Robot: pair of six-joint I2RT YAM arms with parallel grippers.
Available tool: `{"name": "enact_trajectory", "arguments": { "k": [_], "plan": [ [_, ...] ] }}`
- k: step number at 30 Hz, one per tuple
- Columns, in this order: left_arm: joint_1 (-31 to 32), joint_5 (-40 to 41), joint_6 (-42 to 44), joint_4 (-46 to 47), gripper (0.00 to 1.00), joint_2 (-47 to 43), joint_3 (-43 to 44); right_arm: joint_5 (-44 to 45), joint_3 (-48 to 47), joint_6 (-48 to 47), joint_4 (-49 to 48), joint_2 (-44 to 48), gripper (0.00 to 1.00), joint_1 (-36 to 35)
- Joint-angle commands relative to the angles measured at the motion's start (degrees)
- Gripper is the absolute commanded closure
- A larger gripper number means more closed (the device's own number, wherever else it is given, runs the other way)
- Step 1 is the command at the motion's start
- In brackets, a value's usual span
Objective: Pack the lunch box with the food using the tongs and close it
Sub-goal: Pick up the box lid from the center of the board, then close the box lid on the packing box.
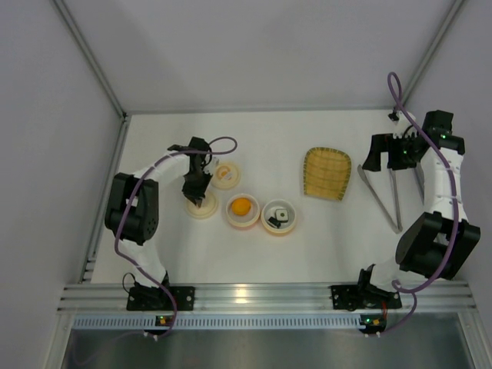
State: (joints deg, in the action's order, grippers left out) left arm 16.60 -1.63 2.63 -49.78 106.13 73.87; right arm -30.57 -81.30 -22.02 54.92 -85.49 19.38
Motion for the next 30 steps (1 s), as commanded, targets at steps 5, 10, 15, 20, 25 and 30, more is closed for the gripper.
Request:
{"name": "enact_trajectory", "arguments": {
  "k": [5, 10, 15, 20, 25, 30],
  "plan": [
    [-0.1, 0.3, 0.2, 2.3, 0.88, 1.0, 2.5, -1.9, 0.3, -1.4, 0.5, 1.2, 0.01, -0.7],
    [0.0, 1.0, 2.3, -1.7, 1.0, -2.1, 6.1, -2.7, 0.4, -1.3, 0.9, 1.4, 0.01, -0.7],
    [2.6, 1.0, 5.4, -5.3, 1.0, -9.5, 10.2, -3.8, 0.7, -0.9, 1.2, 1.7, 0.0, -0.9],
    [9.4, 0.8, 6.2, -11.9, 1.0, -11.0, 16.2, -4.1, 1.5, -0.2, 1.2, 2.3, 0.0, -1.8],
    [17.0, 2.3, 5.5, -16.7, 1.0, -9.9, 20.1, -4.1, 2.2, -0.1, 1.2, 3.1, 0.0, -1.9],
    [21.4, 1.9, 2.8, -19.4, 1.0, -6.0, 20.5, -3.9, 2.5, -0.2, 1.4, 3.5, 0.01, -2.0]
  ]
}}
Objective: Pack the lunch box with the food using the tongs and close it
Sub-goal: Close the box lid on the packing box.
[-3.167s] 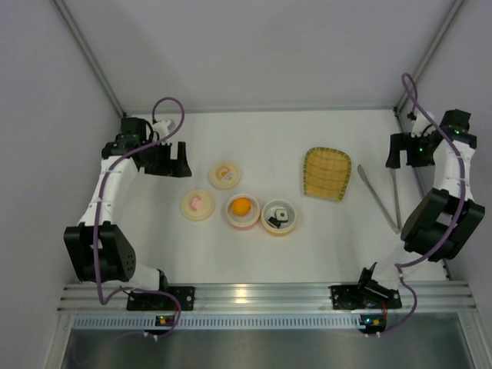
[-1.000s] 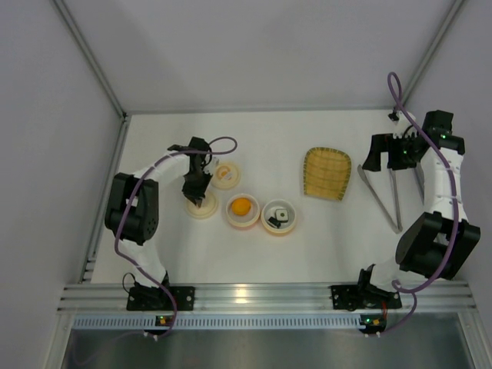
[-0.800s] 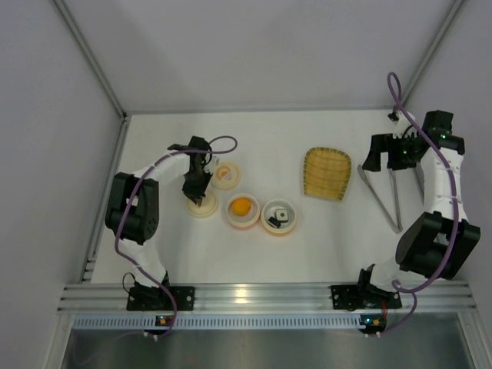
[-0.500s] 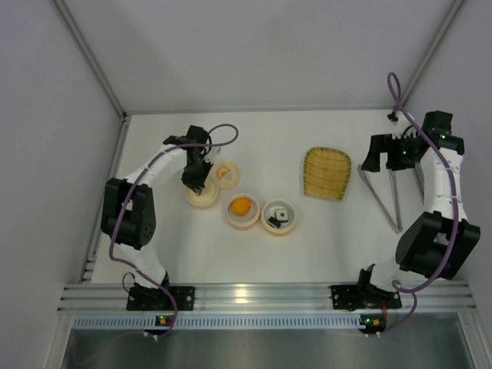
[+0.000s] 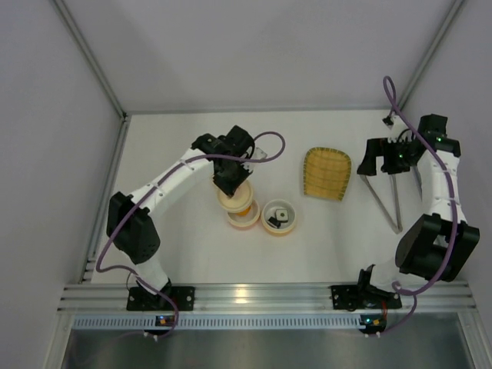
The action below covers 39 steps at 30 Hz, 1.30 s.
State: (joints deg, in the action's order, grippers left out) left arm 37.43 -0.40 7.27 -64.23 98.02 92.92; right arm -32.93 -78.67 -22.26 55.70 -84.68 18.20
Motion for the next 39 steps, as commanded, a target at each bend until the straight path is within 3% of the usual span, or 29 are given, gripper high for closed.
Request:
{"name": "enact_trajectory", "arguments": {
  "k": [1, 22, 39],
  "plan": [
    [0.7, 0.7, -2.7, -5.0, 1.0, 2.6, 1.5, -1.5, -0.1, 0.0, 0.6, 2.8, 0.01, -0.8],
    [2.7, -2.8, -5.8, 4.5, 1.0, 7.8, -3.5, -1.2, 1.7, 0.3, -0.7, 3.1, 0.01, -0.7],
    [3.4, -1.6, -6.1, 3.5, 1.0, 11.3, -1.1, -1.0, 3.3, 0.1, -1.7, 2.6, 0.01, -0.7]
  ]
}}
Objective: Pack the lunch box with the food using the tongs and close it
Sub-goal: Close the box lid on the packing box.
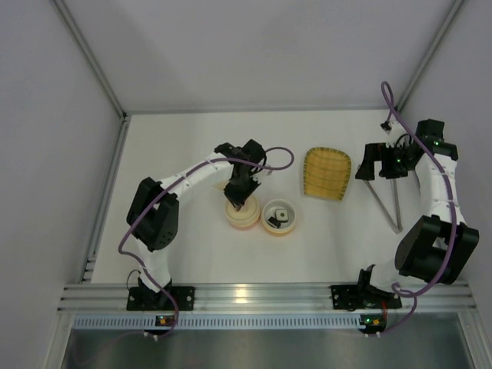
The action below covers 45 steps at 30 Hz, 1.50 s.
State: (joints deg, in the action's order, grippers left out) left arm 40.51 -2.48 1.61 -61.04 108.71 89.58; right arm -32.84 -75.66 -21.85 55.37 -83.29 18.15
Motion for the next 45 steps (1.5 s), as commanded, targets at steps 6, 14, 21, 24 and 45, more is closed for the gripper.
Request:
{"name": "enact_trajectory", "arguments": {
  "k": [6, 14, 21, 24, 45],
  "plan": [
    [1.0, 1.2, -0.4, -0.4, 1.0, 1.5, 3.4, -0.8, 0.9, -0.5, -1.6, 1.2, 0.01, -0.7],
    [1.3, 1.8, -0.3, -0.9, 1.0, 2.3, 4.3, -0.6, 1.2, -0.7, -1.8, 1.0, 0.01, -0.7],
    [1.3, 1.9, 0.0, -1.5, 1.0, 2.7, 4.6, -0.7, 0.9, -0.6, -1.7, 0.8, 0.01, -0.7],
    [1.3, 1.9, 0.2, -1.4, 0.94, 2.1, 4.3, -0.7, 0.8, -0.5, -1.7, 0.8, 0.01, -0.7],
    [1.3, 4.9, 0.9, -4.3, 1.0, -0.2, 6.9, -1.2, 0.6, -0.2, -1.8, 0.4, 0.01, -0.7]
  ]
}}
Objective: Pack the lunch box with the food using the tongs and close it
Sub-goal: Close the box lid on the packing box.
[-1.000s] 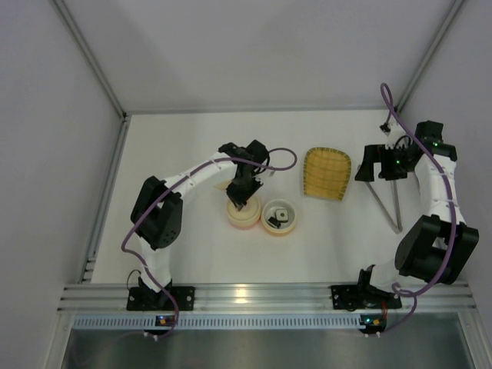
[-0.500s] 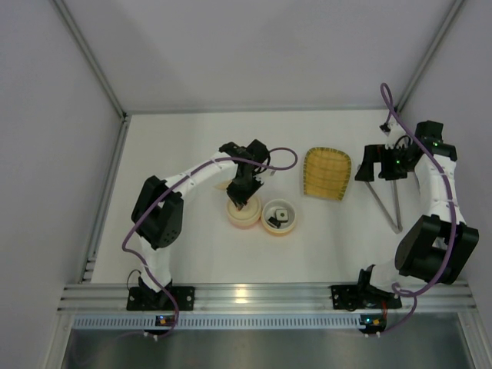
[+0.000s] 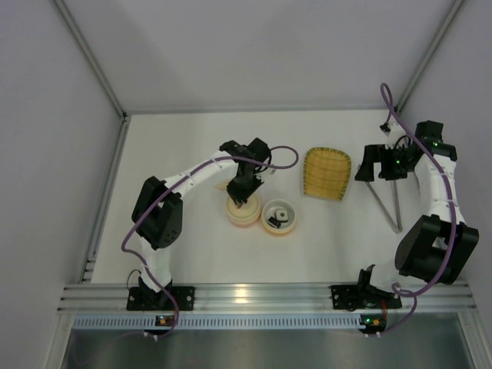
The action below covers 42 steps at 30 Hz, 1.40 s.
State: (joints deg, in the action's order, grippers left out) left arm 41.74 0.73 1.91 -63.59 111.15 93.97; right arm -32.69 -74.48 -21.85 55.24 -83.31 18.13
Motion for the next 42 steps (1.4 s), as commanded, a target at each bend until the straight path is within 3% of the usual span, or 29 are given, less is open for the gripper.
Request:
{"name": "enact_trajectory", "arguments": {
  "k": [1, 42],
  "plan": [
    [0.1, 1.7, 0.5, -1.7, 1.0, -2.8, 2.5, -1.4, -0.6, -0.2, -1.6, 0.3, 0.01, -0.6],
    [0.1, -3.3, 0.1, -0.6, 0.98, 0.1, 2.1, -1.2, 1.1, -0.2, -2.4, -0.2, 0.01, -0.6]
  ]
}}
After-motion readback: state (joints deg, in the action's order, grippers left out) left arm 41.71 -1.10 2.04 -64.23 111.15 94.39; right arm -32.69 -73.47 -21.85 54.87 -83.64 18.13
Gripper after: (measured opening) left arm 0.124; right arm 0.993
